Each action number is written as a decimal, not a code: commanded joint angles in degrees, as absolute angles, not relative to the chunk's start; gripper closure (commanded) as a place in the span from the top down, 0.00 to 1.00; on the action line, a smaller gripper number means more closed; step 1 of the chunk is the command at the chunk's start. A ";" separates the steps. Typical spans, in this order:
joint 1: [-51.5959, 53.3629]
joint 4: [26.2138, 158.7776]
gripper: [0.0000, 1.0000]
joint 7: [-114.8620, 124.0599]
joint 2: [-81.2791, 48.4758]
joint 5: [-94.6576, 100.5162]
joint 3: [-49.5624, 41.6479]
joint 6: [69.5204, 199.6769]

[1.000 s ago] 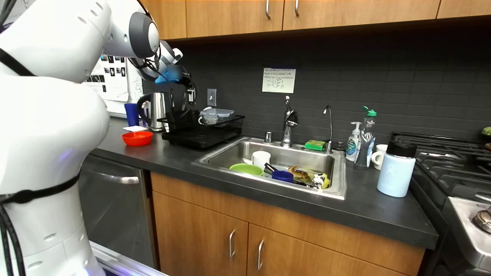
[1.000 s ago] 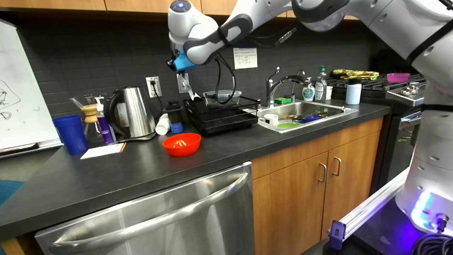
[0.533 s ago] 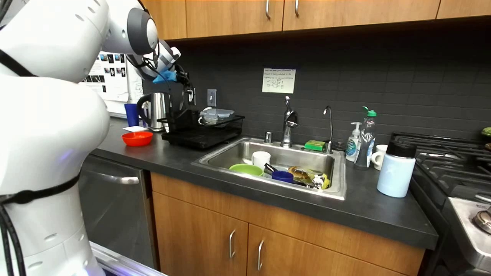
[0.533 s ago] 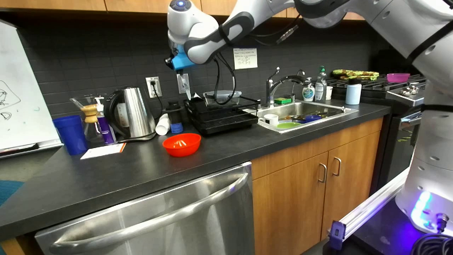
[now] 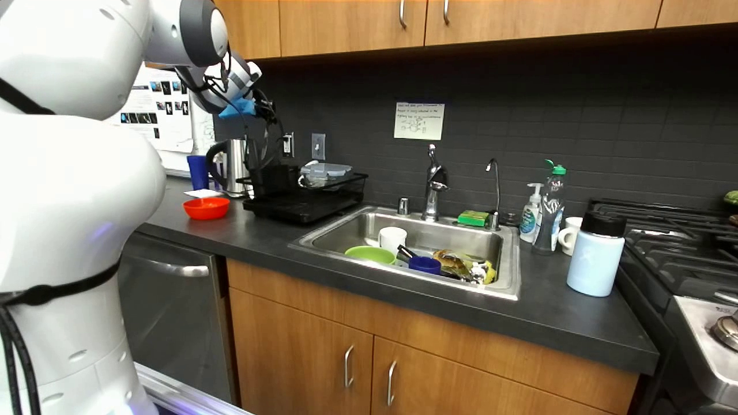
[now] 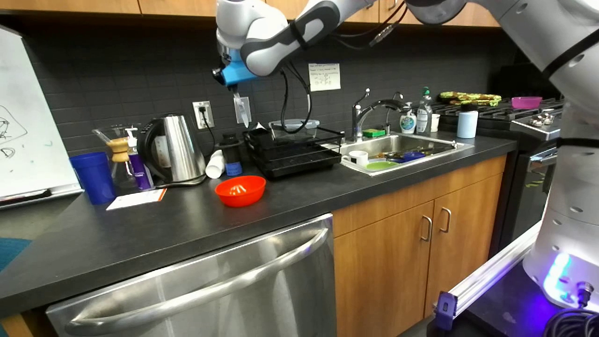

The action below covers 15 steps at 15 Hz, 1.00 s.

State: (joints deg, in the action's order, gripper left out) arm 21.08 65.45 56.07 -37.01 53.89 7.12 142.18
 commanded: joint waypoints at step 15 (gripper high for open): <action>24.01 90.28 0.05 59.47 -24.77 51.54 8.31 144.98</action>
State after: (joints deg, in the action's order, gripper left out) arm 23.60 85.14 59.39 -28.92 53.58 9.19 144.12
